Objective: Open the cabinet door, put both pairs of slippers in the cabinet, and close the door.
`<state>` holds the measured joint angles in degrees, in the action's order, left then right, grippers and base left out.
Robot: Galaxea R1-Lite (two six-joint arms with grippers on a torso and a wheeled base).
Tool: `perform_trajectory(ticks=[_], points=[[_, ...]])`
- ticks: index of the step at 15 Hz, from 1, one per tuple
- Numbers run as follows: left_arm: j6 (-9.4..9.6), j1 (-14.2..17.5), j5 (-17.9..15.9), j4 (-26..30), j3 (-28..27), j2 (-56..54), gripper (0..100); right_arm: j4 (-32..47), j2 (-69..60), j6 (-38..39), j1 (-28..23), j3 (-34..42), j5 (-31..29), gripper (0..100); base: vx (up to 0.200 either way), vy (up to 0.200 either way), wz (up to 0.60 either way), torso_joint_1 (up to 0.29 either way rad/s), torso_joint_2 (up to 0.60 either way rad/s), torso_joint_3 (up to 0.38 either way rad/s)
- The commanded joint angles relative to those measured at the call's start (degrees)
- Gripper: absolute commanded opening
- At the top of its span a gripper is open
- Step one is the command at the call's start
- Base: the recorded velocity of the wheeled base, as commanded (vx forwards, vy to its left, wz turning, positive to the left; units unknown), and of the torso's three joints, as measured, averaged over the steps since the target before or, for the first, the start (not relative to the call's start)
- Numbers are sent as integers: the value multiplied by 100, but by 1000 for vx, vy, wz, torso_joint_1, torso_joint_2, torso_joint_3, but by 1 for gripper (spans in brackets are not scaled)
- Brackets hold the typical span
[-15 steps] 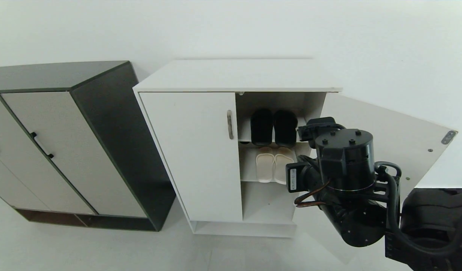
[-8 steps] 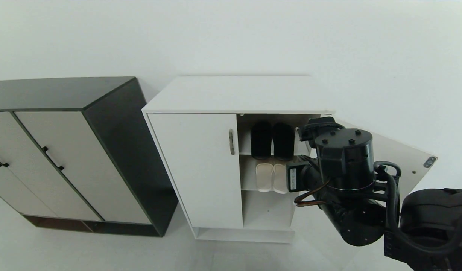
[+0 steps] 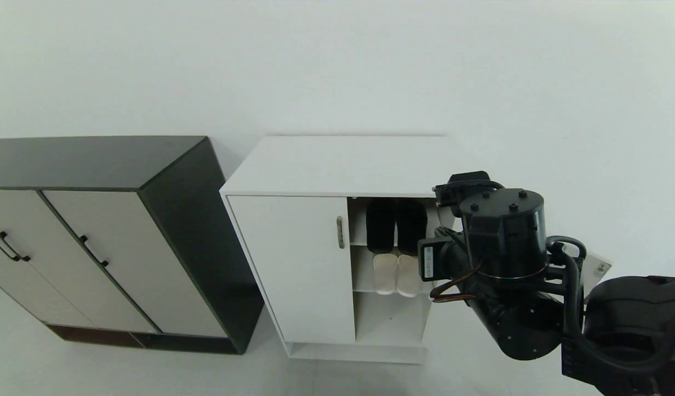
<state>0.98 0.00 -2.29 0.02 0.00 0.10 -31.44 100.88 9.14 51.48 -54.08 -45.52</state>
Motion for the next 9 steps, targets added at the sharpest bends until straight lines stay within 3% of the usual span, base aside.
perform_trajectory(ticks=[1, 4, 9], points=[[-1, 0, 1, -2, 0, -1, 0, -3, 11, 0, 2, 2, -1, 0, 0, 0, 0, 261, -588, -330], [-1, 0, 1, -2, 0, -1, 0, -11, 2, 9, 2, 2, -1, 0, 0, 0, 0, 214, -500, -261], [-1, 0, 1, -2, 0, -1, 0, -3, 2, 0, 2, 64, -1, 0, 0, 0, 0, 9, -17, -10]])
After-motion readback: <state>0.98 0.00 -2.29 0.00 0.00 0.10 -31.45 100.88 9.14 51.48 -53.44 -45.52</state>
